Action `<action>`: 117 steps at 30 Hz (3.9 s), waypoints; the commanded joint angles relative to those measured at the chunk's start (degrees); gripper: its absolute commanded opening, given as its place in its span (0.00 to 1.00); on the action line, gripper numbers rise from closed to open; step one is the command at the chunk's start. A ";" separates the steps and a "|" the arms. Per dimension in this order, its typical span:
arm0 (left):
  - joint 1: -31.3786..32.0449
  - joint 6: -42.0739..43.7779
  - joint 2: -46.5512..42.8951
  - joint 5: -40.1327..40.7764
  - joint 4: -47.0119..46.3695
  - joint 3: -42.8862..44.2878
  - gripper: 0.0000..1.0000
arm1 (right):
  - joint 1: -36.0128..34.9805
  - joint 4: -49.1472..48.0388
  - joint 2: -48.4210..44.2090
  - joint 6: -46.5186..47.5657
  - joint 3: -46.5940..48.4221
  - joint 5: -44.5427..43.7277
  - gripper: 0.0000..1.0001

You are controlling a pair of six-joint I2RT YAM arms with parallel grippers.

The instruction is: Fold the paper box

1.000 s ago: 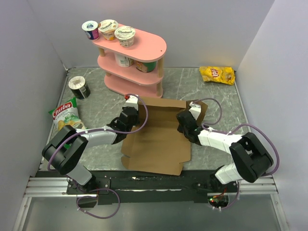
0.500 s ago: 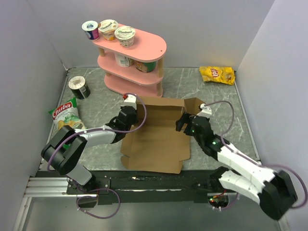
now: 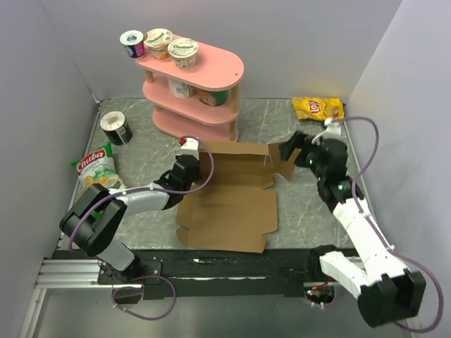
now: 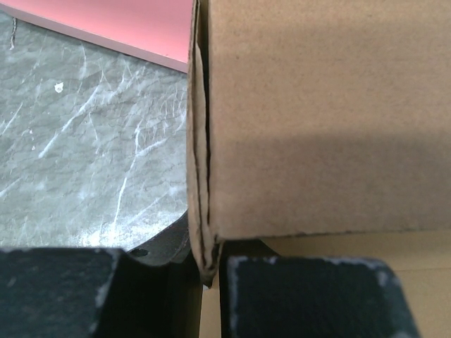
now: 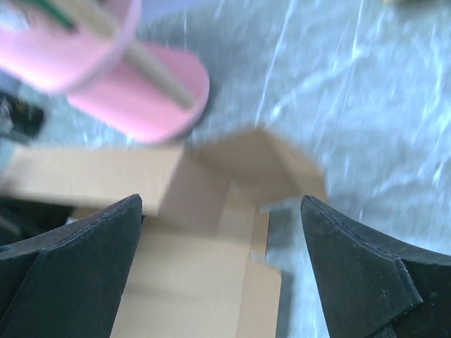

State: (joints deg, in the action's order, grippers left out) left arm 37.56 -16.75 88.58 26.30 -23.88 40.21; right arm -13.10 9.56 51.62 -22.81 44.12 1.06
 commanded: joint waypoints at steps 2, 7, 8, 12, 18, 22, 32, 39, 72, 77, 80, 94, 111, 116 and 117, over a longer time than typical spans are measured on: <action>-0.47 0.76 -1.30 0.15 2.43 -0.57 0.14 | 9.04 -4.20 12.34 1.02 11.68 10.17 1.00; -0.47 0.67 -1.30 -0.20 2.52 -0.48 0.14 | 15.12 -5.07 29.11 -1.36 20.99 21.49 1.00; -0.47 0.67 -1.30 -0.20 2.52 -0.48 0.14 | 15.73 -6.21 30.98 -1.45 21.53 23.70 1.00; -0.47 0.58 -1.30 -0.29 2.52 -0.48 0.14 | 16.00 -12.01 37.85 -2.76 21.63 34.61 0.98; -0.47 -0.03 -0.77 0.33 3.31 -0.04 0.13 | 15.39 -14.48 39.09 -8.11 13.91 38.84 0.96; -0.47 -0.47 -0.68 0.76 3.49 0.14 0.13 | 14.16 -14.92 33.40 -13.13 4.17 34.46 0.96; -0.12 -0.91 -1.21 -0.20 3.14 -0.04 0.13 | 5.65 -22.48 23.54 -30.53 -8.78 19.17 0.96; 2.51 -0.39 -1.21 1.73 3.14 0.31 0.13 | 1.94 -24.32 20.81 -40.99 -11.42 14.32 0.98; 7.17 1.28 2.39 6.65 3.58 2.68 0.13 | -6.06 -21.35 15.71 -55.42 -8.97 1.23 1.00; 7.26 1.55 2.74 7.80 3.66 2.68 0.12 | -6.06 -21.95 13.69 -56.64 -8.87 -0.53 1.00; 7.09 1.99 2.92 8.50 3.75 2.77 0.13 | -6.06 -21.70 12.99 -55.60 -8.53 -0.97 1.00; -0.20 0.14 -2.62 3.49 5.42 0.31 0.13 | 10.46 -16.23 -6.23 -16.76 -18.07 8.24 1.00; -0.56 -0.03 -2.18 1.64 5.16 0.22 0.13 | 10.99 -10.70 10.06 9.62 -9.67 16.69 0.89; -0.56 -0.03 -2.35 1.56 4.81 0.05 0.13 | 10.91 -17.02 15.35 9.80 -9.32 19.06 0.75; -0.56 -0.03 -2.27 1.47 4.81 0.05 0.13 | 10.91 -17.47 16.75 9.97 -9.23 19.41 0.70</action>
State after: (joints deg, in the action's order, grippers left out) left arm 37.04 -17.23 87.22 29.69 -19.40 40.82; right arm -2.09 -2.24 65.21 -15.90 32.21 17.37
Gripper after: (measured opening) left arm 0.136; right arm 0.765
